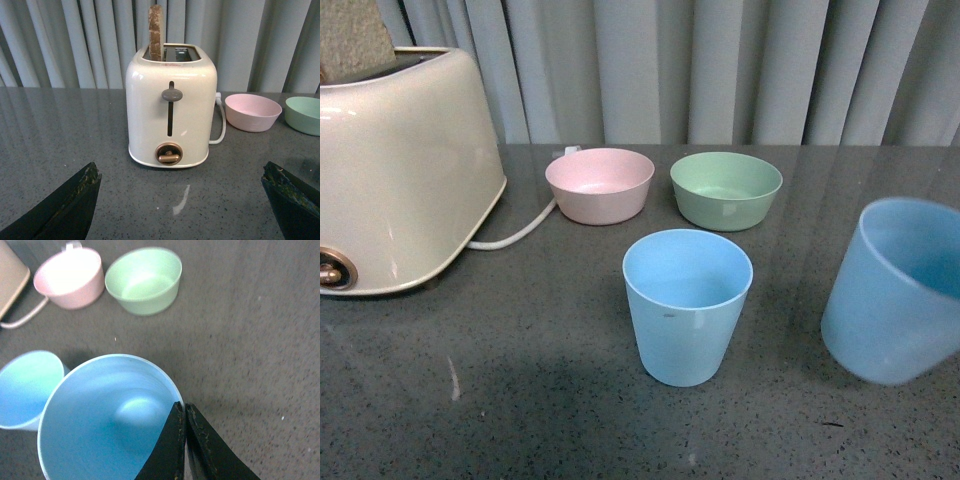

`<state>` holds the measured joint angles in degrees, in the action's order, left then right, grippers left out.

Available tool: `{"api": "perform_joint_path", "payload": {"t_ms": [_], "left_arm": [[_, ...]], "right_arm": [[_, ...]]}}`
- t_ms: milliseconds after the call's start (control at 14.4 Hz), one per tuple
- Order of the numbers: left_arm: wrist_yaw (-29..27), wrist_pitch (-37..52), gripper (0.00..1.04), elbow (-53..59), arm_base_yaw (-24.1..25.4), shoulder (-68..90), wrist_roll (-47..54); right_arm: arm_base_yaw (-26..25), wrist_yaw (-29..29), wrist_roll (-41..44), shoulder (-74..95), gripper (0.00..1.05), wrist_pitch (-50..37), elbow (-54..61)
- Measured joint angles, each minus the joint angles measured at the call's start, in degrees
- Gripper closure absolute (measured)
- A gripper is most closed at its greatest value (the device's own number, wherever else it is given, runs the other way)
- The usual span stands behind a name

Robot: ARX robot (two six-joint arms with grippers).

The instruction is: Stack blue cups with both arms

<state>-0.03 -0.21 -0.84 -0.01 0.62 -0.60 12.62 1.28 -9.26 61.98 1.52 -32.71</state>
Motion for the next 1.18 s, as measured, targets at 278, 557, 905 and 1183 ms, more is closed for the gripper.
{"api": "perform_joint_path", "payload": {"t_ms": [278, 557, 905, 1183], "left_arm": [[0.0, 0.0, 0.07, 0.0, 0.0, 0.0, 0.0], [0.0, 0.0, 0.07, 0.0, 0.0, 0.0, 0.0], [0.02, 0.0, 0.07, 0.0, 0.0, 0.0, 0.0], [0.0, 0.02, 0.07, 0.0, 0.0, 0.0, 0.0]], "right_arm": [[2.05, 6.36, -1.27, -3.76, 1.03, 1.2, -9.44], [8.22, 7.72, -1.81, 3.69, 1.03, 0.68, -11.13], [8.07, 8.09, -1.73, 5.97, 1.03, 0.79, -11.69], [9.94, 8.02, -1.86, 8.24, 1.03, -0.81, -12.98]]}}
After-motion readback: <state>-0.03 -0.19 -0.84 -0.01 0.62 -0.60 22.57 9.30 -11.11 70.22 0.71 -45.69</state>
